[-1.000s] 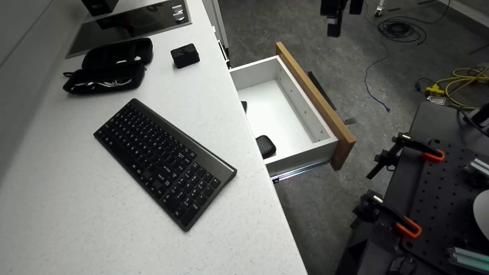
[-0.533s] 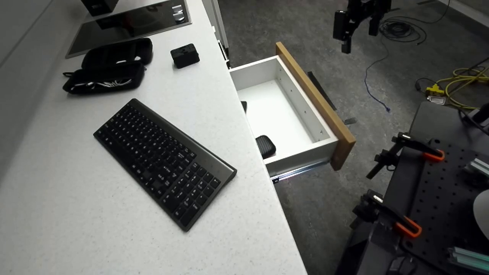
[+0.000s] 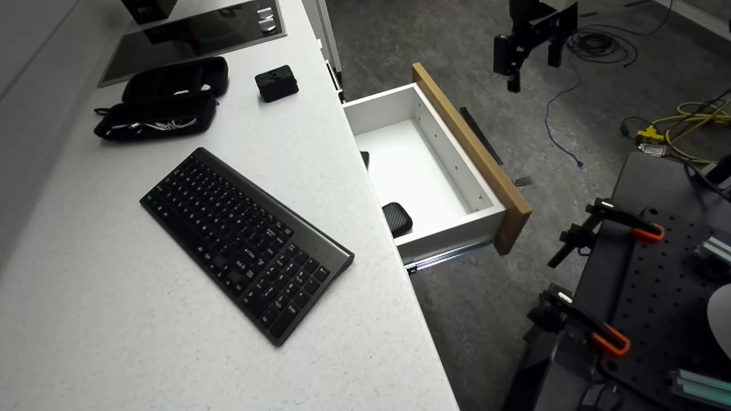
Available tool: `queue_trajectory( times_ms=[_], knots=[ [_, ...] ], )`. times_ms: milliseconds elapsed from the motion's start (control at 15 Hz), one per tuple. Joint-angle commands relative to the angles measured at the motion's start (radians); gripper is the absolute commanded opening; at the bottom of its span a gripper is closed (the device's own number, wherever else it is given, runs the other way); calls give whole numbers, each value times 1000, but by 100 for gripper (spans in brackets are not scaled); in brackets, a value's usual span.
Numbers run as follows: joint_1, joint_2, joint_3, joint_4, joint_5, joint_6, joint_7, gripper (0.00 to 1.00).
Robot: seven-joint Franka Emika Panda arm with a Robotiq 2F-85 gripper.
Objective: Close the drawer on the left
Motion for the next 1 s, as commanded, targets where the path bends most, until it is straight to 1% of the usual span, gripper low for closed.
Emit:
queue_trajectory(
  times_ms=[0,267,400,600,933],
  knots=[
    [9,20,-10,-3,-25,55,49,100],
    [0,133,-41,28,-49,178,127,100],
    [2,202,-62,52,-40,231,160,100],
    [-3,314,-68,112,26,279,173,100],
    [-12,480,-23,242,162,297,172,100]
  ],
)
